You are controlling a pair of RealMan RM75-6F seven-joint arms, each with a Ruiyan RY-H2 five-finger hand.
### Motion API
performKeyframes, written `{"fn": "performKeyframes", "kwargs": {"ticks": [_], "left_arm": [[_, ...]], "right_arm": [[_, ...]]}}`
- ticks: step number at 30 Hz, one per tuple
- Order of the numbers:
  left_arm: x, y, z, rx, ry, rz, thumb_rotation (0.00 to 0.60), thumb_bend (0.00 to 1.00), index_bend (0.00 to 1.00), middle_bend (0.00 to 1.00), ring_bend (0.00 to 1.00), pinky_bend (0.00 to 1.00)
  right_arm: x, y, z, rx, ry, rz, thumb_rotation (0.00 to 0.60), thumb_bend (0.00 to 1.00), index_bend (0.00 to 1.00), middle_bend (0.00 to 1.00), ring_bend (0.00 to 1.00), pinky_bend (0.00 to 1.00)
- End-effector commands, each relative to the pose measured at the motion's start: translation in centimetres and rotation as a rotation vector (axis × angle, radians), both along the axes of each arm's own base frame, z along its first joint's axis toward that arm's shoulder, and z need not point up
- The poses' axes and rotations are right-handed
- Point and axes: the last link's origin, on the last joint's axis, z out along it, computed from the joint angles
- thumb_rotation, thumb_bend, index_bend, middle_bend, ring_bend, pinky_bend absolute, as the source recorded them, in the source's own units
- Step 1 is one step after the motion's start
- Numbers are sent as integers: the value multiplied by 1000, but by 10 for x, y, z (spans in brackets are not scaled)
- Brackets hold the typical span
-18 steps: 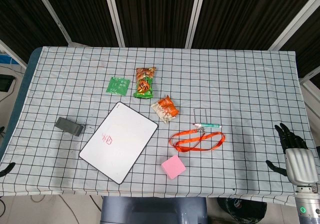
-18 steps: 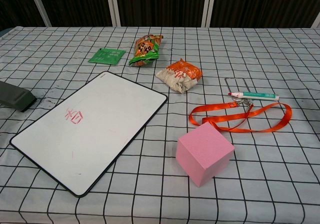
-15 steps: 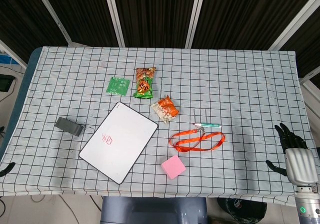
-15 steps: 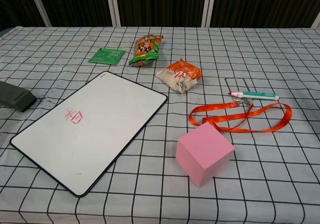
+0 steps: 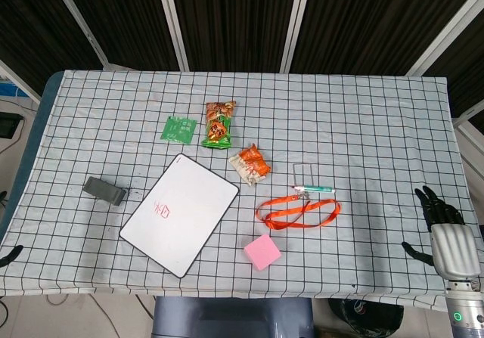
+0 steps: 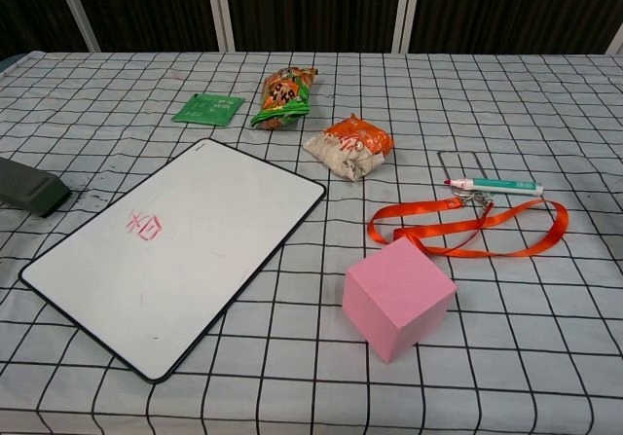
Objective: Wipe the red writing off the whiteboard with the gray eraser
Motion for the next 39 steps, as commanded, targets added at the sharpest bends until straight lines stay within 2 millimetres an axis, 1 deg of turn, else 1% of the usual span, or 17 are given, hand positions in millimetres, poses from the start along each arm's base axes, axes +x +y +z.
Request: {"fn": "performKeyframes", "kwargs": {"ticks": [1, 9, 12, 15, 19, 20, 28, 31, 35, 39], "left_arm": [[0, 0, 0, -1, 0, -2, 600, 131, 0, 26, 0, 0], [0, 4, -3, -22, 17, -4, 600, 131, 0, 26, 0, 0], [2, 9, -8, -52, 47, -19, 600, 131, 0, 26, 0, 0], [7, 19, -11, -80, 82, -36, 600, 133, 0, 26, 0, 0], [16, 42, -14, -116, 147, -74, 600, 134, 0, 26, 0, 0], [18, 51, -15, -132, 169, -76, 600, 134, 0, 26, 0, 0], [22, 100, -31, -253, 288, -51, 600, 135, 0, 27, 0, 0], [21, 120, -37, -292, 331, -48, 600, 135, 0, 28, 0, 0], [15, 147, -47, -335, 385, -27, 600, 134, 0, 33, 0, 0], [11, 159, -58, -366, 396, -21, 600, 134, 6, 54, 0, 0]], "right_arm": [[0, 0, 0, -1, 0, 0, 600, 133, 7, 91, 190, 224], [0, 0, 0, -2, -7, -5, 600, 132, 7, 91, 190, 224], [0, 0, 0, -3, -10, -9, 600, 133, 7, 91, 190, 224], [0, 1, 0, -4, -10, -8, 600, 133, 7, 91, 190, 224], [-1, 0, 0, 1, -12, -12, 600, 132, 6, 91, 190, 224], [-1, 0, 0, 1, -12, -13, 600, 132, 7, 91, 190, 224], [-1, 0, -1, -2, -7, -18, 600, 132, 7, 91, 190, 224], [-1, -1, -1, -4, -7, -22, 600, 132, 7, 91, 190, 224], [-1, -1, -2, -8, -5, -27, 600, 132, 6, 91, 190, 224], [-2, -2, -2, -10, -2, -32, 600, 132, 7, 91, 190, 224]]}}
